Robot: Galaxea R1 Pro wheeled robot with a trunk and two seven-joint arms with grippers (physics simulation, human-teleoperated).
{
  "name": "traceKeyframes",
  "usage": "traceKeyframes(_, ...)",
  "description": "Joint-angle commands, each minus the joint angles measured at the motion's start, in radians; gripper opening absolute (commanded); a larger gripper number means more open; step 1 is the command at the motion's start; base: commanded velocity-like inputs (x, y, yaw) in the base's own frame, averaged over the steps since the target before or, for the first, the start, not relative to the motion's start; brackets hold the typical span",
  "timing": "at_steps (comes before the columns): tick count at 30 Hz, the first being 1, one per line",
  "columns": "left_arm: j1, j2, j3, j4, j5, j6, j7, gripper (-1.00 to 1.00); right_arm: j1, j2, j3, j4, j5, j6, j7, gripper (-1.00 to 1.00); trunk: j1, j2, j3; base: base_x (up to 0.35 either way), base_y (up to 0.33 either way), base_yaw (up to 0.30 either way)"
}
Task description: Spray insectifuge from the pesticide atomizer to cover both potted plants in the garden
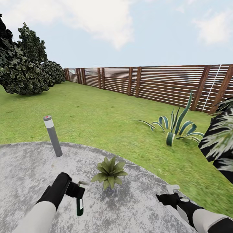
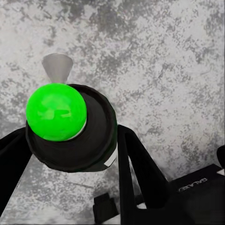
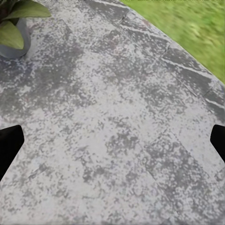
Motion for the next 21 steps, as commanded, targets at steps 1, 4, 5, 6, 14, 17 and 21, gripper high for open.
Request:
traceKeyframes(1, -0.001, -0.001, -0.013, -0.001, -0.016, 0.02, -0.012, -1.0, -0.001, 0.0, 0.008, 0.002, -0.011, -0.004, 0.004, 1.0, 0.0, -0.001, -0.001, 0.01, 0.0, 0.0)
traceKeyframes(4, -0.001, -0.001, -0.044, -0.001, -0.024, 0.082, -0.016, -1.0, -0.001, 0.001, 0.008, 0.002, -0.011, -0.004, 0.001, 1.0, 0.0, -0.001, -0.001, 0.003, 0.0, 0.0)
traceKeyframes(5, -0.001, -0.001, -0.047, -0.001, -0.025, 0.091, -0.017, -1.0, -0.001, 0.001, 0.008, 0.002, -0.011, -0.004, 0.001, 1.0, 0.0, -0.001, -0.001, 0.0, 0.0, 0.0)
traceKeyframes(6, -0.001, -0.001, -0.048, 0.0, -0.026, 0.095, -0.017, -1.0, -0.001, 0.001, 0.008, 0.002, -0.011, -0.004, 0.001, 1.0, 0.0, -0.001, -0.001, 0.0, 0.0, 0.0)
traceKeyframes(14, -0.001, -0.004, -0.099, 0.005, -0.025, 0.103, -0.028, -1.0, -0.001, 0.001, 0.008, 0.002, -0.011, -0.004, 0.003, 1.0, 0.0, -0.001, -0.01, 0.197, 0.0, 0.0)
traceKeyframes(17, -0.001, -0.004, -0.129, 0.005, -0.025, 0.103, -0.068, -1.0, -0.001, 0.001, 0.008, 0.002, -0.011, -0.004, 0.003, 1.0, 0.0, -0.001, -0.015, 0.331, 0.0, 0.0)
traceKeyframes(21, -0.001, -0.004, -0.145, 0.005, -0.025, 0.103, -0.095, -1.0, 0.0, 0.001, 0.008, 0.003, -0.011, -0.004, 0.003, 1.0, 0.0, -0.001, -0.021, 0.336, 0.0, 0.0)
